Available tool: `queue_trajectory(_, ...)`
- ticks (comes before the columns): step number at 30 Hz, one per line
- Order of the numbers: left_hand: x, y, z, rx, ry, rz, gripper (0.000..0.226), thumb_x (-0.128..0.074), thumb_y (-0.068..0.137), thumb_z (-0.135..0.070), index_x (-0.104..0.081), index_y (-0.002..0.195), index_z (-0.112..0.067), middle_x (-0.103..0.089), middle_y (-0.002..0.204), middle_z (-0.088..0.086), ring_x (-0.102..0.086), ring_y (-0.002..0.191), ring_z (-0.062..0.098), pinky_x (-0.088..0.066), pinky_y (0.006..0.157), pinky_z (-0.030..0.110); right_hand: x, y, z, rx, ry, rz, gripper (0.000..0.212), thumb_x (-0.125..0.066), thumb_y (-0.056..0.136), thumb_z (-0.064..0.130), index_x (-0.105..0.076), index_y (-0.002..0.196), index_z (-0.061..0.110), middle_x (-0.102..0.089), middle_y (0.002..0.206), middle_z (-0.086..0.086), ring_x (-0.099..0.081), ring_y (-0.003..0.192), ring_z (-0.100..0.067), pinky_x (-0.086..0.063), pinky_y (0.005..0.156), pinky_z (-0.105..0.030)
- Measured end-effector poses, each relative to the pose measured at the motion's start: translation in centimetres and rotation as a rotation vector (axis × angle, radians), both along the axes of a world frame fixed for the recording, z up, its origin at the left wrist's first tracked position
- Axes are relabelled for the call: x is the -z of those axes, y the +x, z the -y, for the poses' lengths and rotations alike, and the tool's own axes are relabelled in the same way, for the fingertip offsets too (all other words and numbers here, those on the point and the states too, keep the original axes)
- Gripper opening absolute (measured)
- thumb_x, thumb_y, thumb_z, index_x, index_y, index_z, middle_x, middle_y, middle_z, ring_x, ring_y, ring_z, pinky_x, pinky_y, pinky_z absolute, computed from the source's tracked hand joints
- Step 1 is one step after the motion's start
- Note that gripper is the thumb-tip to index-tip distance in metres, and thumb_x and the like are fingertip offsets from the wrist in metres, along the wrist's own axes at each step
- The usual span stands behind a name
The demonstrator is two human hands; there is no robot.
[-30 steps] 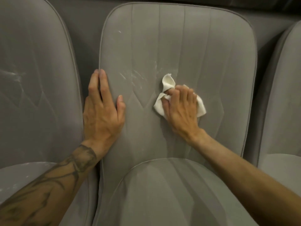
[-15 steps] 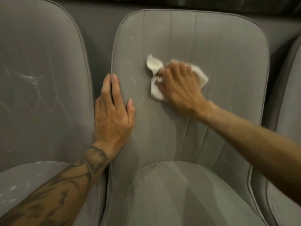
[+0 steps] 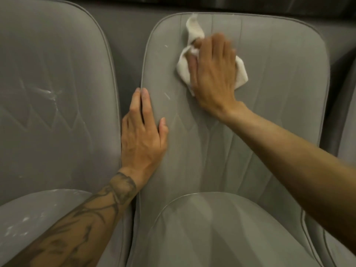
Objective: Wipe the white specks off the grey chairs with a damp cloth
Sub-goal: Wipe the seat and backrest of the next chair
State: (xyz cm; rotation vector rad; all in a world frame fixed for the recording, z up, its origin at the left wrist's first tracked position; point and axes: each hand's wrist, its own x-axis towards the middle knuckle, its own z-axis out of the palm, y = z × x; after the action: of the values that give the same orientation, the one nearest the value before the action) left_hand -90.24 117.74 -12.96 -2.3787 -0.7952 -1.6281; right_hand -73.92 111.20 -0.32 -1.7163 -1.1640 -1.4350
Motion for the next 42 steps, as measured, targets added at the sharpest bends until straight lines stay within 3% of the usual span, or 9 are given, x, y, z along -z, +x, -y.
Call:
queue_trajectory(4, 0.1, 0.1, -0.1, -0.021, 0.003, -0.013, 0.067, -0.043, 0.107, -0.032, -0.024, 0.16, 0.004, -0.031, 0.163, 0.025, -0.046, 0.134, 0.038, -0.045, 0.105, 0.048, 1.2, -4.1, -1.8, -0.019, 0.095, -0.23, 0.034, -0.042, 0.1, 0.031, -0.062, 0.105, 0.004, -0.06, 0.105, -0.016, -0.054, 0.093, -0.035, -0.042, 0.082, -0.045)
queue_trajectory(8, -0.1, 0.1, 0.0, -0.042, 0.005, -0.038, 0.067, -0.042, 0.107, -0.033, -0.025, 0.16, 0.004, -0.032, 0.163, 0.025, -0.046, 0.136, 0.038, -0.043, 0.108, 0.049, 2.8, -4.6, -0.1, -0.128, -0.179, -0.05, 0.028, -0.047, 0.099, 0.031, -0.061, 0.107, 0.008, -0.058, 0.104, -0.014, -0.052, 0.091, -0.033, -0.039, 0.078, -0.043)
queue_trajectory(13, -0.2, 0.0, 0.2, -0.092, 0.019, -0.089, 0.068, -0.042, 0.107, -0.032, -0.022, 0.161, 0.005, -0.032, 0.163, 0.025, -0.047, 0.136, 0.038, -0.044, 0.105, 0.05, -2.9, -3.5, -3.4, 0.055, 0.035, -0.174, 0.033, -0.04, 0.099, 0.035, -0.061, 0.111, 0.012, -0.058, 0.115, -0.01, -0.053, 0.098, -0.027, -0.037, 0.08, -0.034)
queue_trajectory(19, -0.7, -1.5, 0.7, -0.066, 0.02, -0.167, 0.068, -0.046, 0.108, -0.036, -0.027, 0.159, 0.004, -0.03, 0.165, 0.024, -0.048, 0.139, 0.036, -0.044, 0.106, 0.051, -0.2, -5.8, -1.4, -0.121, -0.334, 0.056, 0.031, -0.041, 0.101, 0.036, -0.057, 0.112, 0.012, -0.055, 0.113, -0.011, -0.051, 0.098, -0.029, -0.038, 0.082, -0.04)
queue_trajectory(23, -1.1, -3.6, -1.1, -0.078, 0.182, -0.223, 0.065, -0.045, 0.109, -0.039, -0.029, 0.16, -0.002, -0.035, 0.165, 0.018, -0.043, 0.142, 0.034, -0.035, 0.115, 0.048, -5.1, -4.3, -4.3, 0.032, -0.175, -0.104, 0.039, -0.033, 0.101, 0.041, -0.054, 0.121, 0.015, -0.052, 0.124, -0.009, -0.048, 0.106, -0.026, -0.034, 0.084, -0.034)
queue_trajectory(26, -1.5, -5.0, -3.1, -0.05, 0.201, -0.188, 0.061, -0.044, 0.108, -0.036, -0.032, 0.16, -0.006, -0.029, 0.168, 0.014, -0.031, 0.154, 0.03, -0.02, 0.127, 0.049, -2.1, -6.5, -4.3, -0.007, -0.101, -0.158, 0.034, -0.039, 0.1, 0.036, -0.058, 0.116, 0.012, -0.056, 0.117, -0.011, -0.051, 0.1, -0.029, -0.037, 0.082, -0.038)
queue_trajectory(31, -1.2, -5.0, -4.3, -0.011, 0.153, -0.049, 0.058, -0.041, 0.107, -0.033, -0.037, 0.157, -0.005, -0.031, 0.167, 0.016, -0.028, 0.156, 0.029, -0.017, 0.128, 0.053, 3.2, -8.2, -1.3, -0.223, -0.401, 0.049, 0.025, -0.048, 0.1, 0.032, -0.059, 0.11, 0.012, -0.055, 0.107, -0.01, -0.05, 0.092, -0.029, -0.04, 0.079, -0.042)
queue_trajectory(36, -0.9, -4.6, -5.0, -0.015, 0.195, -0.065, 0.052, -0.037, 0.106, -0.038, -0.049, 0.146, -0.008, -0.033, 0.164, 0.015, -0.025, 0.157, 0.029, -0.015, 0.128, 0.053, -3.4, -4.9, -4.9, -0.033, -0.061, -0.076, 0.032, -0.042, 0.099, 0.037, -0.059, 0.111, 0.012, -0.057, 0.113, -0.012, -0.052, 0.097, -0.028, -0.034, 0.079, -0.033)
queue_trajectory(42, -0.5, -4.4, -5.1, 0.008, 0.202, -0.052, 0.039, -0.041, 0.105, -0.025, -0.057, 0.135, -0.007, -0.039, 0.161, 0.016, -0.026, 0.157, 0.03, -0.014, 0.128, 0.054, 7.6, -10.0, -0.8, -0.275, -0.287, -0.127, 0.02, -0.05, 0.1, 0.025, -0.058, 0.109, 0.009, -0.054, 0.107, -0.012, -0.048, 0.093, -0.029, -0.04, 0.085, -0.043)
